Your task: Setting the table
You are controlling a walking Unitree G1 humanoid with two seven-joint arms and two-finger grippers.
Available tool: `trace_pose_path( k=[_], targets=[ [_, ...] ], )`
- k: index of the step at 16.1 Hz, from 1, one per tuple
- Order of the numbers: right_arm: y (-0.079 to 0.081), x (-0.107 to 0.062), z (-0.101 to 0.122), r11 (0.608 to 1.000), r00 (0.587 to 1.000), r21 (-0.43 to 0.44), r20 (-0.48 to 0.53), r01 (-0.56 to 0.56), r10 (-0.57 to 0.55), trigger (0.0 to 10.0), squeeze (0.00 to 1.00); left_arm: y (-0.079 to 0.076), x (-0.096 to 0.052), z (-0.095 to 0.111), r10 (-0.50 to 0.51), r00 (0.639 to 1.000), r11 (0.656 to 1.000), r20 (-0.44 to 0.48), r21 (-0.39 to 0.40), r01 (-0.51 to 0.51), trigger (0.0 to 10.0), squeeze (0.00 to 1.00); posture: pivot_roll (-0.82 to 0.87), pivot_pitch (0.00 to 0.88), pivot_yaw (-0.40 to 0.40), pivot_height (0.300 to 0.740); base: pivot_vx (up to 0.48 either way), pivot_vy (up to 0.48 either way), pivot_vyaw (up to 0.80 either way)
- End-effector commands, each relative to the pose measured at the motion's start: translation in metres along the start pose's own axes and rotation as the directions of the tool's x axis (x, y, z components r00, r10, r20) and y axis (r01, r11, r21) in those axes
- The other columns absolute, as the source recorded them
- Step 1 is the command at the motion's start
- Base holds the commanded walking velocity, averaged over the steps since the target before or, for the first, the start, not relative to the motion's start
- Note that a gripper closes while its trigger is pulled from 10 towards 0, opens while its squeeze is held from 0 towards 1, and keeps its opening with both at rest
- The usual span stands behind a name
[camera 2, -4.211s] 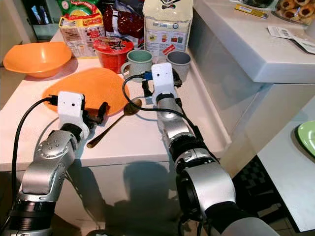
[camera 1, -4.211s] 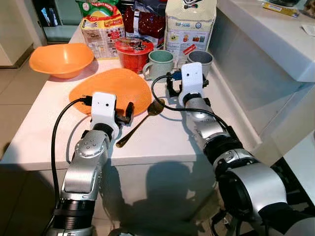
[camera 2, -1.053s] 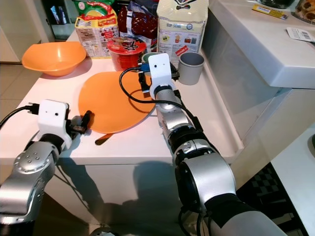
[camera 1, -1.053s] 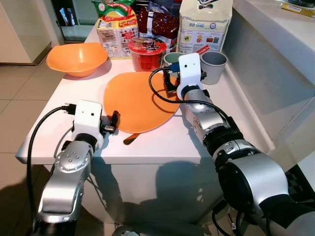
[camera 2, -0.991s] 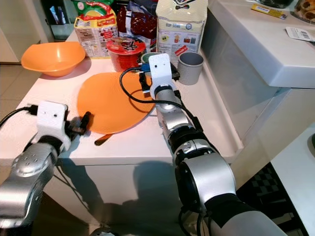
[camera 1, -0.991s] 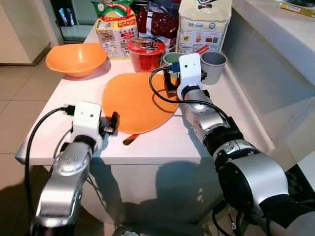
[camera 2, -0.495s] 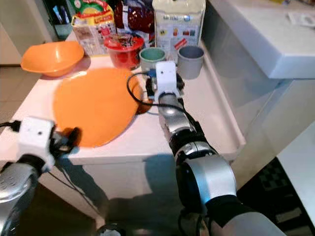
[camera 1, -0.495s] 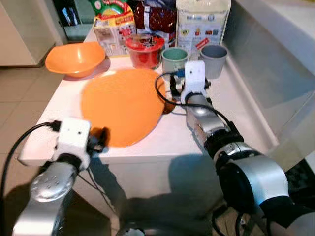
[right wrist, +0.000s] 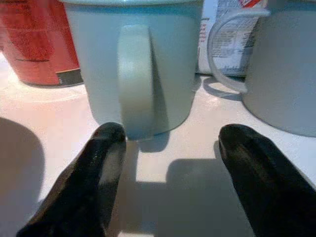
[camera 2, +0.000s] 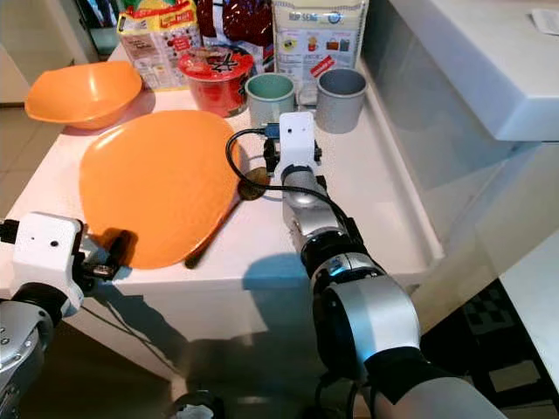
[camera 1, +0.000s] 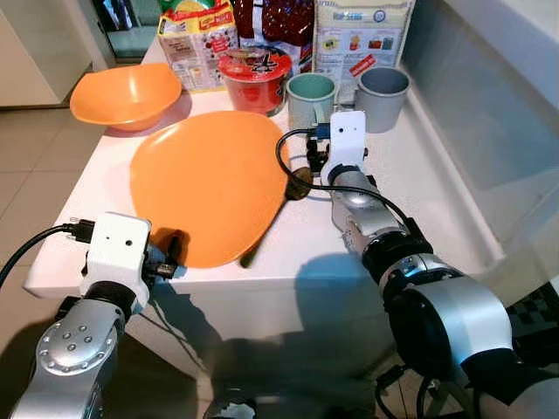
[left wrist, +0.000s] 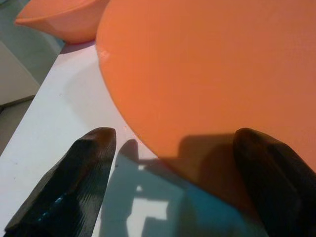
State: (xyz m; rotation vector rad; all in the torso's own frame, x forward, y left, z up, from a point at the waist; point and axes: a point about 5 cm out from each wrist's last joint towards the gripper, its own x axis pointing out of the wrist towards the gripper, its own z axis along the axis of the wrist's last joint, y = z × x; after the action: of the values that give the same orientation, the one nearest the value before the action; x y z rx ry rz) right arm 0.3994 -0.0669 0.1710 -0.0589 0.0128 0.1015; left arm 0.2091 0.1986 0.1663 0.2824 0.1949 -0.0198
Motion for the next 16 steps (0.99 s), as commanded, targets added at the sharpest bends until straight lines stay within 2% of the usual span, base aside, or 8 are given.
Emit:
trace_pose_path(
  k=[1,5,10,14,15,16],
  targets=[
    [0.003,0.000,0.000,1.000,1.000,-0.008,0.002,-0.017,0.017,0.0,0.00,-0.002,0.000,-0.019,-0.007,0.993,1.000,-0.116,-0.016,0.005,10.0,0.00,0.47,0.188,0.028,0.740,0.000,0.000,0.00],
    [-0.003,0.004,0.018,0.996,0.995,-0.075,0.084,-0.052,0.058,0.0,0.00,-0.002,-0.004,-0.020,0.017,0.992,0.999,-0.122,-0.030,-0.021,10.0,0.00,0.48,0.202,0.019,0.740,0.000,0.000,0.00],
    [0.000,0.004,0.028,0.995,0.985,-0.051,0.148,-0.081,0.087,0.0,0.00,-0.003,-0.004,-0.020,0.019,0.992,0.999,-0.127,-0.032,-0.024,10.0,0.00,0.47,0.206,0.025,0.740,0.000,0.000,0.00],
    [0.000,0.003,0.022,0.995,0.988,0.006,0.118,-0.097,0.095,0.0,0.00,-0.003,-0.003,-0.019,0.017,0.992,0.999,-0.126,-0.034,-0.021,10.0,0.00,0.47,0.213,0.027,0.740,0.000,0.000,0.00],
    [-0.005,0.004,0.015,0.999,0.998,-0.001,0.043,-0.051,0.051,10.0,0.00,-0.003,-0.004,-0.020,0.016,0.992,0.999,-0.128,-0.036,-0.020,10.0,0.00,0.47,0.213,0.027,0.740,0.000,0.000,0.00],
    [-0.005,0.004,0.013,0.998,0.998,0.004,0.032,-0.057,0.057,10.0,0.00,-0.003,-0.004,-0.020,0.015,0.992,0.999,-0.129,-0.037,-0.020,10.0,0.00,0.47,0.213,0.027,0.740,0.000,0.000,0.00]
  ],
)
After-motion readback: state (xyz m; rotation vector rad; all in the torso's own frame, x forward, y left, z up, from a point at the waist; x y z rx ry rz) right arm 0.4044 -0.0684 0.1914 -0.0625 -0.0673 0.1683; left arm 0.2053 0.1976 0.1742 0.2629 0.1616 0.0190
